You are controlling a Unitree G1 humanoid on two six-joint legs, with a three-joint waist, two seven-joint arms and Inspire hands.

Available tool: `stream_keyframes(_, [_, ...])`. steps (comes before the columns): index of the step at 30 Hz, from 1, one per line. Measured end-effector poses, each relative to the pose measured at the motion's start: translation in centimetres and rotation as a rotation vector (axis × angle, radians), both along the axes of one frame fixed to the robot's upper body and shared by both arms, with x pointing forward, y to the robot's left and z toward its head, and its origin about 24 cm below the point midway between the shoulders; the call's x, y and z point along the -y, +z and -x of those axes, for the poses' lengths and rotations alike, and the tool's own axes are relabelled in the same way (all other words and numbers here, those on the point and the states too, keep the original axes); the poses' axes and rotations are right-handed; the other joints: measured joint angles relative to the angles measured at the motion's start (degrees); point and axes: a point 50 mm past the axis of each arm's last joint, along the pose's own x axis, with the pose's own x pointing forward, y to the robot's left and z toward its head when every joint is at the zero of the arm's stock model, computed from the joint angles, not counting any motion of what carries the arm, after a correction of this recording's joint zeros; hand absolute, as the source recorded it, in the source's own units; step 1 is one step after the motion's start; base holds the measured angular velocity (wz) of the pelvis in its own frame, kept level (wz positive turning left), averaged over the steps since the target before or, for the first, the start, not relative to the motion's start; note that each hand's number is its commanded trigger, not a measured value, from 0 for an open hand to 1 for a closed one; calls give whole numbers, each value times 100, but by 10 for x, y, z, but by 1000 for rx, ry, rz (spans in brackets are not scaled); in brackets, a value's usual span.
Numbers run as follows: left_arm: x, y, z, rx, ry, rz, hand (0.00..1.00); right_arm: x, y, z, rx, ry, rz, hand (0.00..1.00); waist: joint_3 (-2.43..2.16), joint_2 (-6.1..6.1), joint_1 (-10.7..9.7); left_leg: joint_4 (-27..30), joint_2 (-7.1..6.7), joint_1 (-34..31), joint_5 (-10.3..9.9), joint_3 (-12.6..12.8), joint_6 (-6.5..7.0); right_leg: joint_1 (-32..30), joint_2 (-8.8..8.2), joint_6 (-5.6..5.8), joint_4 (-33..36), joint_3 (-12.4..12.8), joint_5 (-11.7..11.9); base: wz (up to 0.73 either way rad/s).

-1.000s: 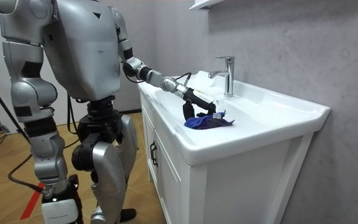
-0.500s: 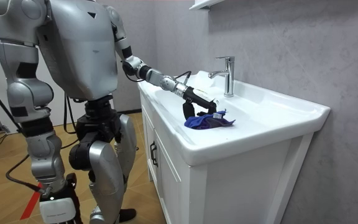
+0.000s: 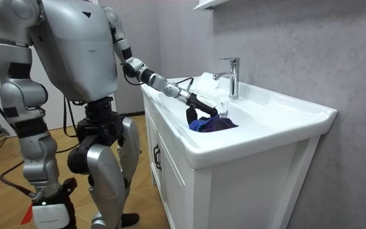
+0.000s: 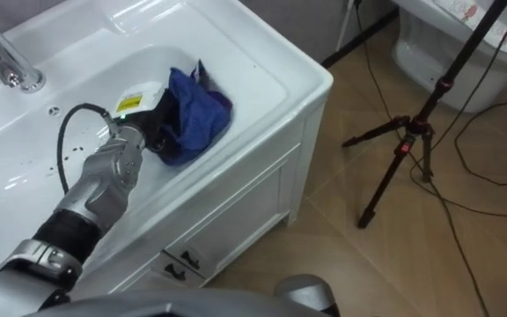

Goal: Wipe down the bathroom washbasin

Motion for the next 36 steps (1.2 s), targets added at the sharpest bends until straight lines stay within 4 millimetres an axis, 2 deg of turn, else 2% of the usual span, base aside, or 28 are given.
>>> stream_keyframes(3, [-13, -10, 9, -15, 79, 12, 100, 2, 1, 7, -7, -35, 12, 0, -32, 0, 205, -22, 64, 75, -1, 130, -1, 15, 76, -59, -2, 77, 44, -28])
stream_keyframes(4, [-19, -14, 13, -26, 106, 13, 100, 3, 1, 9, -9, -34, 13, 0, -60, 17, 259, -47, 94, 87, -1, 146, -2, 13, 113, -81, -5, 96, 57, -12])
stream_keyframes(8, [-42, -24, 24, -52, 221, 21, 100, 9, 3, 5, 25, -76, 34, 0, -81, 83, 305, -78, 183, 85, -14, 146, -24, -10, 214, -143, -2, 96, 79, -2])
stream_keyframes(10, [-49, -27, 27, -59, 247, 20, 100, 13, 4, 4, 33, -77, 52, 0, -83, 143, 310, -79, 239, 85, -66, 147, -90, -11, 275, -169, 2, 100, 88, 2])
stream_keyframes(12, [-55, -28, 30, -61, 268, 17, 100, 14, 4, 3, 39, -81, 57, 0, -87, 172, 330, -79, 268, 79, -70, 146, -97, -20, 306, -195, 9, 102, 96, -3])
stream_keyframes(17, [-64, -32, 35, -79, 309, 21, 100, 20, 6, 3, 27, -39, 74, 0, -96, 278, 616, -65, 300, 107, -70, 78, -110, -15, 352, -239, 1, 135, 120, -8])
stream_keyframes(20, [-75, -35, 41, -103, 344, 15, 100, 23, 7, 2, 31, -49, 86, 0, -125, 348, 635, -58, 301, 162, -70, 49, -110, 44, 356, -254, -3, 146, 98, -2])
stream_keyframes(24, [-88, -37, 47, -130, 396, 13, 100, 23, 7, 3, 31, -57, 88, 0, -126, 387, 640, -43, 304, 202, -70, -44, -110, 97, 360, -270, 4, 144, 76, 0])
stream_keyframes(34, [-122, -31, 55, -181, 449, -34, 100, 32, 9, 6, 22, -110, 125, 0, -123, 395, 809, -38, 320, 174, -65, -113, -116, 71, 380, -303, 30, 137, 51, -1])
stream_keyframes(36, [-126, -31, 57, -194, 464, -27, 100, 33, 10, 8, 13, -99, 132, 0, -122, 395, 881, -37, 318, 161, -65, -202, -117, 70, 383, -308, 44, 142, 47, 0])
